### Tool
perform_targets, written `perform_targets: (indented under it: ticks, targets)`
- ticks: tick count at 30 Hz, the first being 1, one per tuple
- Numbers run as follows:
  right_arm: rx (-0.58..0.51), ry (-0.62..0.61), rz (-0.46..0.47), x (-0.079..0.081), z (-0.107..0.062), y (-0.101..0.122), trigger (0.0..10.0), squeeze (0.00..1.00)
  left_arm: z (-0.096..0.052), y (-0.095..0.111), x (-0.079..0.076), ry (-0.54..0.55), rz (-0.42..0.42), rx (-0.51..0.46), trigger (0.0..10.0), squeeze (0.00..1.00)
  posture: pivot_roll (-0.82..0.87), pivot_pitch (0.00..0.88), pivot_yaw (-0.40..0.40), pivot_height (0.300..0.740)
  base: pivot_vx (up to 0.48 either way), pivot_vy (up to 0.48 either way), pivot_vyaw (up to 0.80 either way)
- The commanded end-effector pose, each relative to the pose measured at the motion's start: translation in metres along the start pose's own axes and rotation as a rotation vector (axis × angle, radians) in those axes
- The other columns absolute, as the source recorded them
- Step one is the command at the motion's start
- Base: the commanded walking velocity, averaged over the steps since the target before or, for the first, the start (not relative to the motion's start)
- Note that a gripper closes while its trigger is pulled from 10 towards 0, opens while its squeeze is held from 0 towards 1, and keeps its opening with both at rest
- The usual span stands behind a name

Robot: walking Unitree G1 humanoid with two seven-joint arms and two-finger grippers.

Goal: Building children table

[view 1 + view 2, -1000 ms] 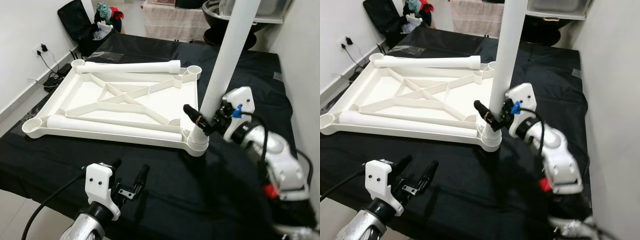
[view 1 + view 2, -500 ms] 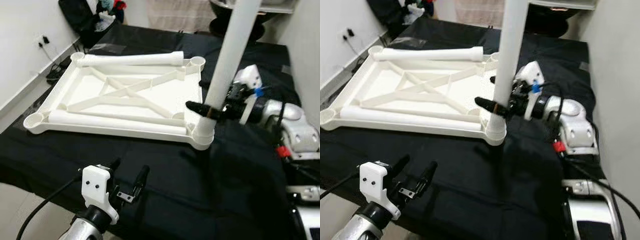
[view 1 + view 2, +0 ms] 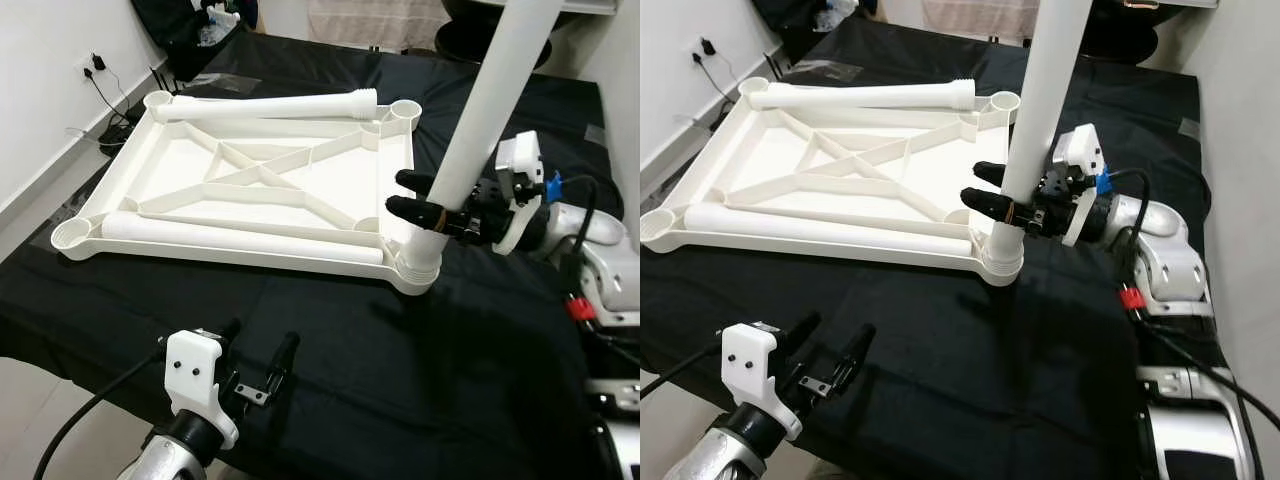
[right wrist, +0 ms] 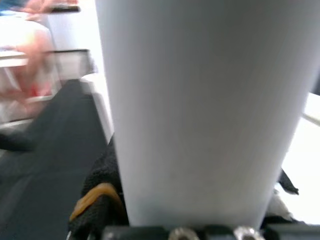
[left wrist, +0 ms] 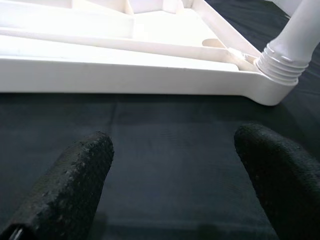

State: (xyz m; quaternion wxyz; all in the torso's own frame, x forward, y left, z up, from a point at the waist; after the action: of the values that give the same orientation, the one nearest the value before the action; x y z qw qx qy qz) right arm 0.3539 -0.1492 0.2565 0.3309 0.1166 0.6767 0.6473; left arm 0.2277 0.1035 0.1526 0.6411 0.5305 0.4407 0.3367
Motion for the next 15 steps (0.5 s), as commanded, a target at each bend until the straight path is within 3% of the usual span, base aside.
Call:
perform_targets:
  ticks: [1, 3, 4, 5, 6, 8, 10, 14, 15]
  targets:
    - [0.191, -0.184, 0.071, -0.010, -0.009, -0.045, 0.0, 0.00, -0.002, -0.004, 0.003, 0.003, 0.000, 0.026, 10.0, 0.00, 0.03, 0.236, 0.024, 0.740, 0.000, 0.000, 0.00]
    - [0.285, -0.457, 0.125, -0.013, -0.014, -0.066, 0.0, 0.00, -0.001, -0.005, 0.008, 0.005, 0.004, 0.028, 10.0, 0.00, 0.01, 0.241, 0.032, 0.740, 0.000, 0.000, 0.00]
    - [0.285, -0.457, 0.125, -0.013, -0.014, -0.066, 0.0, 0.00, -0.001, -0.005, 0.008, 0.005, 0.004, 0.028, 10.0, 0.00, 0.01, 0.241, 0.032, 0.740, 0.000, 0.000, 0.00]
    - [0.365, -0.895, 0.241, -0.007, -0.053, -0.089, 0.0, 0.00, 0.000, -0.003, 0.010, 0.004, 0.004, 0.027, 10.0, 0.00, -0.02, 0.234, 0.042, 0.740, 0.000, 0.000, 0.00]
    - [0.365, -0.895, 0.241, -0.007, -0.053, -0.089, 0.0, 0.00, 0.000, -0.003, 0.010, 0.004, 0.004, 0.027, 10.0, 0.00, -0.02, 0.234, 0.042, 0.740, 0.000, 0.000, 0.00]
    - [0.436, -0.965, 0.257, 0.011, -0.064, -0.109, 0.0, 0.00, 0.002, -0.006, 0.011, 0.002, 0.003, 0.032, 10.0, 0.00, -0.01, 0.199, 0.047, 0.740, 0.000, 0.000, 0.00]
    - [0.447, -0.937, 0.261, 0.016, -0.060, -0.114, 0.0, 0.00, 0.002, -0.007, 0.011, 0.002, 0.003, 0.034, 10.0, 0.00, -0.01, 0.199, 0.047, 0.740, 0.000, 0.000, 0.00]
    - [0.417, -0.862, 0.197, 0.015, -0.034, -0.098, 0.0, 0.00, 0.005, -0.010, 0.010, -0.011, -0.010, 0.038, 10.0, 0.00, -0.02, 0.181, 0.029, 0.740, 0.000, 0.000, 0.00]
    - [0.432, -0.842, 0.198, 0.018, -0.030, -0.097, 2.1, 0.00, 0.005, -0.010, 0.010, -0.012, -0.009, 0.037, 10.0, 0.00, -0.02, 0.182, 0.029, 0.740, 0.000, 0.000, 0.00]
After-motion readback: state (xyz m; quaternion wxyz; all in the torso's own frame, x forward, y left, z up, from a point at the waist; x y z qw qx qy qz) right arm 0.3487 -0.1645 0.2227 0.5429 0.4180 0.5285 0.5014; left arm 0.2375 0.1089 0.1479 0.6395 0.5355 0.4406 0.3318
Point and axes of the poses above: a point about 5 cm out from each wrist's last joint towards the gripper, its own z axis pointing out of the wrist towards the gripper, its own y axis along the axis of the wrist's last joint, x = y × z, the point moved 6 cm from there along z, pointing out of the wrist towards the gripper, and after that the axes turned 4 degrees about -z, right-handed, at the moved point
